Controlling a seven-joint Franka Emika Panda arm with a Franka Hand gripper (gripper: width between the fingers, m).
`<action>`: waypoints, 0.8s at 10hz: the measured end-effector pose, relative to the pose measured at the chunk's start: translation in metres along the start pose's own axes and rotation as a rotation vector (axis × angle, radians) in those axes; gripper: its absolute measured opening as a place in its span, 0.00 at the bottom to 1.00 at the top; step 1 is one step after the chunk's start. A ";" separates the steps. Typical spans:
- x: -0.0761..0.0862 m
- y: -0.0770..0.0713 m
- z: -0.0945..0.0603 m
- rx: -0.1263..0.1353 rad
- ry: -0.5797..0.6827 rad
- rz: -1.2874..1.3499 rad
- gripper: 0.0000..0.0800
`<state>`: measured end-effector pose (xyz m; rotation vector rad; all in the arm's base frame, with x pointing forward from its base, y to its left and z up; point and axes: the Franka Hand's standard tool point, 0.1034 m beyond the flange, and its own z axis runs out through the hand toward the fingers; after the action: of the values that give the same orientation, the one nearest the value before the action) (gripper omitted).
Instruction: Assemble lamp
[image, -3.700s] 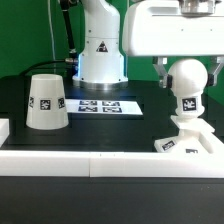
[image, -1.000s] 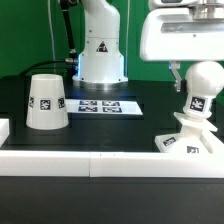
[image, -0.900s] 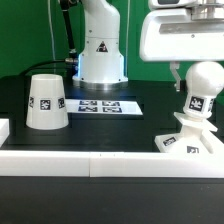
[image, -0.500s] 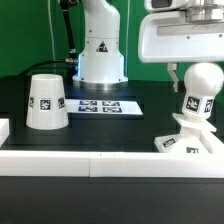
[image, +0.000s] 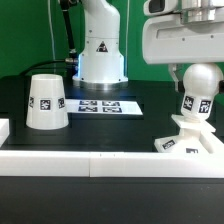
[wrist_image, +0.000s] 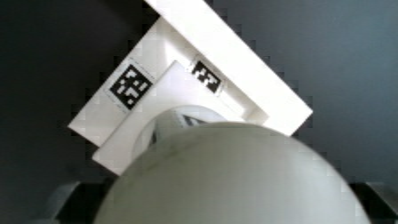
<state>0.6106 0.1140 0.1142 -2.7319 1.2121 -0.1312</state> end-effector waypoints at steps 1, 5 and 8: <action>0.003 0.002 -0.001 0.008 -0.007 0.085 0.72; 0.003 0.002 0.000 0.016 -0.021 0.326 0.72; -0.002 0.003 0.003 0.019 -0.035 0.500 0.72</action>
Offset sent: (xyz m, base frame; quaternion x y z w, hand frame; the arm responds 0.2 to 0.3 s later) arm -0.0066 -0.0093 0.0024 -0.0229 0.0130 0.1951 0.9804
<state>0.6075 0.1135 0.1102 -2.3137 1.8183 -0.0353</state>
